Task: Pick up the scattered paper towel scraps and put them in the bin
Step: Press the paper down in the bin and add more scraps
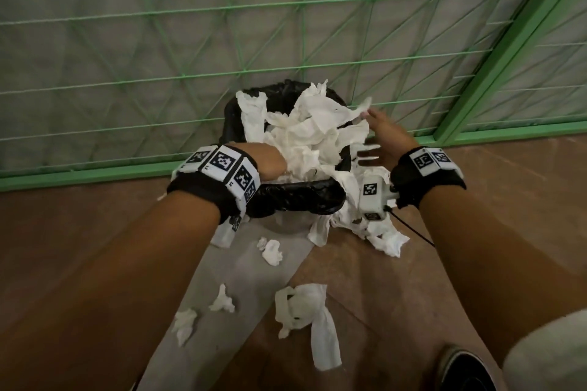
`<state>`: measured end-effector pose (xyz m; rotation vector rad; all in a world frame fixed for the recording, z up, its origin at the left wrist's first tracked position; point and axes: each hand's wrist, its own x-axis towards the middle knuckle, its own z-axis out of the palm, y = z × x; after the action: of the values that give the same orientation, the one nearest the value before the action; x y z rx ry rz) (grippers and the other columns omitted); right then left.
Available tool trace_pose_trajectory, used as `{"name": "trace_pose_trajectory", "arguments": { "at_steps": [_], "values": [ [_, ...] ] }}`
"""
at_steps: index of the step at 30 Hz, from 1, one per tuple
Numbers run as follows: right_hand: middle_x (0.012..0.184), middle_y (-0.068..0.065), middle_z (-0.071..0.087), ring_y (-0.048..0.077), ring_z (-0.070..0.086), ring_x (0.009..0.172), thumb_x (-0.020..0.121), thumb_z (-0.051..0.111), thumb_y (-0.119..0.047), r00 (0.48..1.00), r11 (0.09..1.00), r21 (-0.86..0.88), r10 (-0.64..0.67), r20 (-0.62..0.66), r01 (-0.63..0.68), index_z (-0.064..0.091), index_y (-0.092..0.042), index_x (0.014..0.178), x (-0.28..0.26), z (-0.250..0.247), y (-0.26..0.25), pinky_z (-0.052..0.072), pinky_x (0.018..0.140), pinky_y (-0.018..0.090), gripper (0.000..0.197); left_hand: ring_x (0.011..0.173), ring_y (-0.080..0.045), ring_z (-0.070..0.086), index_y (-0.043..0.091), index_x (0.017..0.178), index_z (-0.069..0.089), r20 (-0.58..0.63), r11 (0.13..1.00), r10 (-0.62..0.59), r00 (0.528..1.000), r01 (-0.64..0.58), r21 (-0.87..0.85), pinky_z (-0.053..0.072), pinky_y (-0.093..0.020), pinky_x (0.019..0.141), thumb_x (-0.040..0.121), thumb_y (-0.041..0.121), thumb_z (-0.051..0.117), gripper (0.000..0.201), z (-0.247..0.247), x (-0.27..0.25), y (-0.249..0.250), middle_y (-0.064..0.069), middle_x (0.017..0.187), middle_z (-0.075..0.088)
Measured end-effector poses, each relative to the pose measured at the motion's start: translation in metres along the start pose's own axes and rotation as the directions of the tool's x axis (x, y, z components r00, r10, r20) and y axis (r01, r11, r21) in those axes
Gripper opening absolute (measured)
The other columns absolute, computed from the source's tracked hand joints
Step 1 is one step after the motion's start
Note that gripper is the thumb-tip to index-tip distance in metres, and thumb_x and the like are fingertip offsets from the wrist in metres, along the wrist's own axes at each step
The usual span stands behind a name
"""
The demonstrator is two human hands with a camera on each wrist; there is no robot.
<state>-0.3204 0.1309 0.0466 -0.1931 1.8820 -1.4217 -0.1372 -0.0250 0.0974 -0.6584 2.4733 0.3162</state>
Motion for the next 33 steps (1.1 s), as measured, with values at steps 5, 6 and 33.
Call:
{"name": "trace_pose_trajectory", "arguments": {
  "at_steps": [5,6,33],
  "values": [
    [0.079,-0.003,0.067,0.016,0.062,0.073,0.086,0.062,-0.034,0.976,0.978,0.068,-0.192,-0.102,0.199,0.067,-0.023,0.082,0.007,0.010,-0.027,0.051,0.068,0.030,0.012,0.136,-0.038,0.022,0.013,0.123,0.049,-0.131,0.989,-0.131,0.983,0.120,-0.086,0.015,-0.056,0.111,0.085,0.026,0.036,0.042,-0.020,-0.020,0.005,-0.014,0.140,0.034],
    [0.076,-0.001,0.068,0.016,0.062,0.072,0.085,0.065,-0.024,0.956,0.962,0.026,-0.265,-0.128,0.270,0.069,-0.020,0.083,0.007,0.012,-0.035,0.051,0.069,0.031,0.006,0.136,-0.037,0.021,0.018,0.124,0.050,-0.188,0.984,-0.143,0.972,0.119,-0.134,0.015,-0.055,0.112,0.086,0.027,0.038,0.040,-0.024,-0.025,0.002,-0.013,0.140,0.032],
    [0.073,0.008,0.067,0.020,0.069,0.063,0.082,0.037,0.004,0.963,0.977,0.156,-0.103,-0.249,0.145,0.050,-0.017,0.070,-0.024,-0.060,-0.017,0.051,0.060,0.024,0.028,0.100,-0.014,0.057,0.027,0.090,0.066,-0.421,0.786,0.527,0.738,-0.612,-0.090,0.050,-0.042,0.088,0.086,0.034,0.064,0.009,0.003,-0.028,0.043,0.004,0.109,0.056]
  ]
}}
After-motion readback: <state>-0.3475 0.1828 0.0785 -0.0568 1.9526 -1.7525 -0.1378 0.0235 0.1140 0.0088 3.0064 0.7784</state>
